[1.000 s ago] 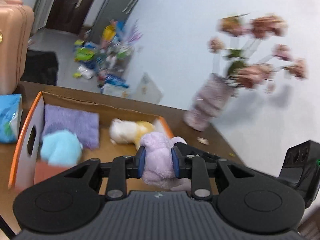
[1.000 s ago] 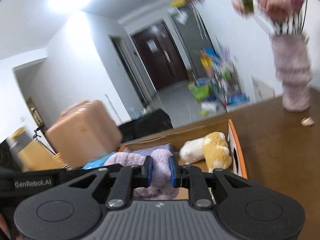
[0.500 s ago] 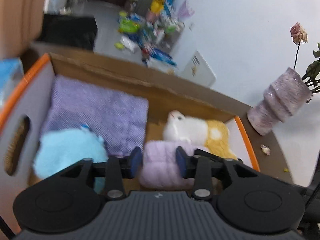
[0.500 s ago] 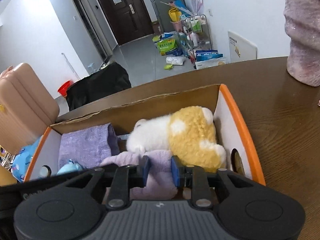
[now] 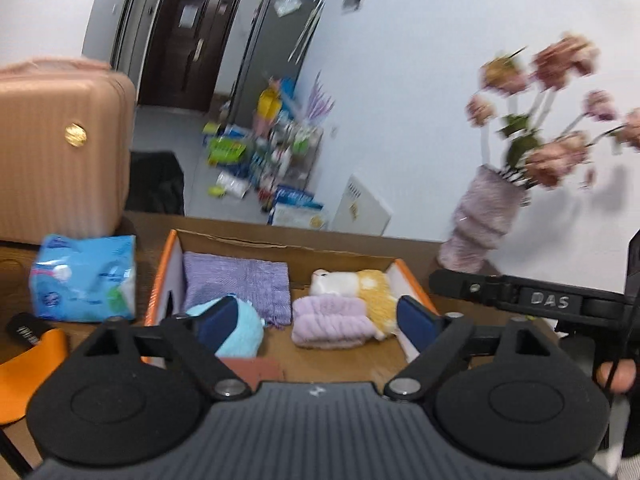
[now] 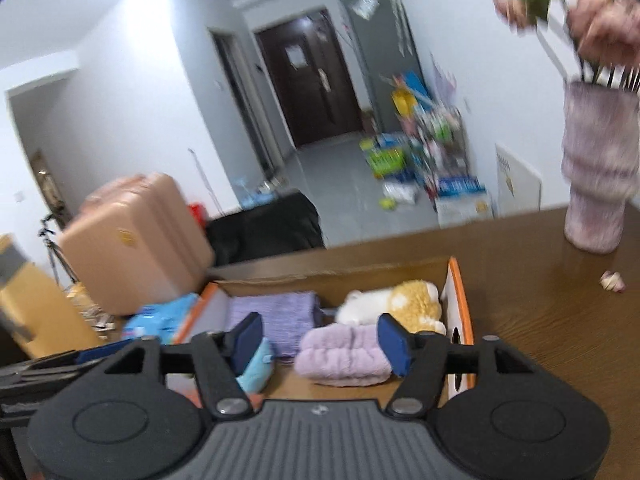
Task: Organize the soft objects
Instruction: 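Move the open left tool back to the pink satin bow, then close the left tool on the pink satin bow scrunchie, then carry the pink satin bow with the left tool and release it in the box, then move the open left tool back toward the loose items on the table, then close the left tool on the small blue-and-white tissue box, then carry the blue tissue box with the left tool and release it in the box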
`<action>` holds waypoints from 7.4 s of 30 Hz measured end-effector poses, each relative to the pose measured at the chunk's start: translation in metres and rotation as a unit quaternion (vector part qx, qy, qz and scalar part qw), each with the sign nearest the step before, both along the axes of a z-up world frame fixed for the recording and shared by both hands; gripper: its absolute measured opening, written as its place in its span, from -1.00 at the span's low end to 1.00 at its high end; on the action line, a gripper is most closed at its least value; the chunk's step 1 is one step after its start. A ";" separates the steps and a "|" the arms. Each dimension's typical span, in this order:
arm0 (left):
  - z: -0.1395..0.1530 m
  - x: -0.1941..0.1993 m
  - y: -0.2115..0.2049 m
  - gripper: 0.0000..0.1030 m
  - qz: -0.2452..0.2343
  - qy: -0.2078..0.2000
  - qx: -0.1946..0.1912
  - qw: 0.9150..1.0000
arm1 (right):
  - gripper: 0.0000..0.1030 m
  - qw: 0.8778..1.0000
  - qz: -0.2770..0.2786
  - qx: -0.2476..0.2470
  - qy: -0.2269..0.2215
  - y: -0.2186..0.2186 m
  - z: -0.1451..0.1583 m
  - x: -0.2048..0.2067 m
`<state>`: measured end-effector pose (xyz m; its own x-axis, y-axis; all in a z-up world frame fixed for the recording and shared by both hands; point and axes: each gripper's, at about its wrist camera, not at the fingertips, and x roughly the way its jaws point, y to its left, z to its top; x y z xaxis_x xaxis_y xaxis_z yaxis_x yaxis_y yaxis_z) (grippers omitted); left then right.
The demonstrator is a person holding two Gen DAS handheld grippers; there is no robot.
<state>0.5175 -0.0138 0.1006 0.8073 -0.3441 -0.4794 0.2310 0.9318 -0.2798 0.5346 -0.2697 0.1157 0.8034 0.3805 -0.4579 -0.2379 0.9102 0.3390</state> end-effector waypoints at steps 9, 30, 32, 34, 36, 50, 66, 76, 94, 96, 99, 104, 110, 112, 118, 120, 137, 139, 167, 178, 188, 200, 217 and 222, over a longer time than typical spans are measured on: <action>-0.023 -0.167 0.025 0.94 -0.017 -0.084 0.075 0.994 | 0.53 0.998 -0.009 0.007 -0.059 -0.014 -0.030 -0.160; -0.079 -0.308 0.040 0.96 0.072 -0.076 0.114 0.988 | 0.52 0.998 0.003 -0.030 -0.057 0.022 -0.099 -0.330; -0.081 -0.301 0.040 0.96 0.070 -0.072 0.108 0.989 | 0.52 0.998 0.004 -0.030 -0.052 0.023 -0.100 -0.323; -0.085 -0.292 0.038 0.95 0.065 -0.064 0.103 0.990 | 0.50 0.998 0.006 -0.033 -0.048 0.026 -0.102 -0.313; -0.089 -0.279 0.036 0.87 0.061 -0.054 0.093 0.992 | 0.49 0.998 0.012 -0.038 -0.043 0.031 -0.105 -0.299; -0.116 -0.152 0.011 0.23 0.019 0.007 0.047 0.999 | -0.02 0.998 0.056 -0.013 -0.007 0.074 -0.124 -0.137; -0.113 -0.193 0.001 0.24 0.001 0.013 0.034 0.999 | -0.79 0.993 0.112 0.014 0.040 0.041 -0.135 -0.196; -0.122 -0.187 -0.047 -0.54 -0.064 0.026 0.066 0.995 | -0.79 0.995 0.091 0.012 0.033 0.017 -0.136 -0.250; -0.117 -0.187 0.014 0.56 0.064 0.014 0.026 0.998 | -0.75 0.995 0.088 0.031 0.033 0.021 -0.142 -0.239; -0.116 -0.201 0.019 0.56 0.060 0.028 0.004 0.998 | -0.61 0.996 0.079 0.028 0.026 0.021 -0.140 -0.242; -0.119 -0.216 0.020 0.56 0.028 0.048 -0.038 0.998 | -0.58 0.996 0.071 0.045 0.007 0.015 -0.131 -0.248; -0.131 -0.213 0.006 0.53 -0.005 0.065 -0.056 0.996 | -0.20 0.997 0.051 0.058 0.011 0.012 -0.130 -0.243; -0.147 -0.207 -0.002 -0.39 -0.031 0.092 -0.068 0.993 | -0.53 0.992 0.039 0.103 0.057 0.013 -0.155 -0.231; -0.148 -0.207 -0.001 -0.48 -0.034 0.093 -0.075 0.992 | -0.60 0.991 0.037 0.115 0.058 0.012 -0.158 -0.232; -0.121 -0.201 -0.003 -0.62 -0.067 0.067 -0.093 0.991 | -0.83 0.995 0.036 0.094 0.025 0.014 -0.129 -0.232; -0.094 -0.186 -0.002 -0.62 -0.085 0.033 -0.101 0.991 | -0.83 0.995 0.039 0.090 -0.014 0.011 -0.102 -0.220; -0.095 0.079 -0.047 -0.52 -0.070 0.133 0.052 0.987 | -0.78 0.994 0.017 -0.040 0.098 0.043 -0.100 0.057; -0.102 0.072 -0.046 -0.39 -0.075 0.121 0.073 0.987 | -0.75 0.992 0.025 -0.042 0.117 0.048 -0.112 0.063; 0.008 -0.234 0.010 0.64 0.039 -0.147 0.099 0.983 | 0.26 0.988 0.007 -0.089 -0.125 0.000 0.006 -0.223; -0.077 -0.340 0.008 0.81 0.081 -0.041 0.092 0.992 | 0.56 0.997 0.023 -0.014 -0.067 -0.011 -0.084 -0.358; -0.093 -0.335 -0.003 0.81 0.052 -0.014 0.077 0.996 | 0.54 0.997 0.004 -0.039 -0.062 -0.011 -0.098 -0.372; -0.103 -0.204 -0.031 0.27 0.018 0.057 -0.036 0.998 | 0.12 0.999 0.025 -0.018 -0.030 -0.021 -0.101 -0.244; -0.151 -0.055 -0.065 -0.51 0.039 0.115 -0.085 0.989 | -0.40 0.996 0.059 0.036 0.056 -0.001 -0.155 -0.041; -0.148 -0.057 -0.057 -0.65 0.041 0.125 -0.099 0.986 | -0.61 0.995 0.044 0.044 0.071 -0.006 -0.153 -0.055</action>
<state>0.4603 -0.0711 -0.0474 0.7021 -0.3890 -0.5965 0.0573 0.8657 -0.4972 0.4799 -0.2753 -0.0376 0.6942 0.4910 -0.5263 -0.2594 0.8527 0.4534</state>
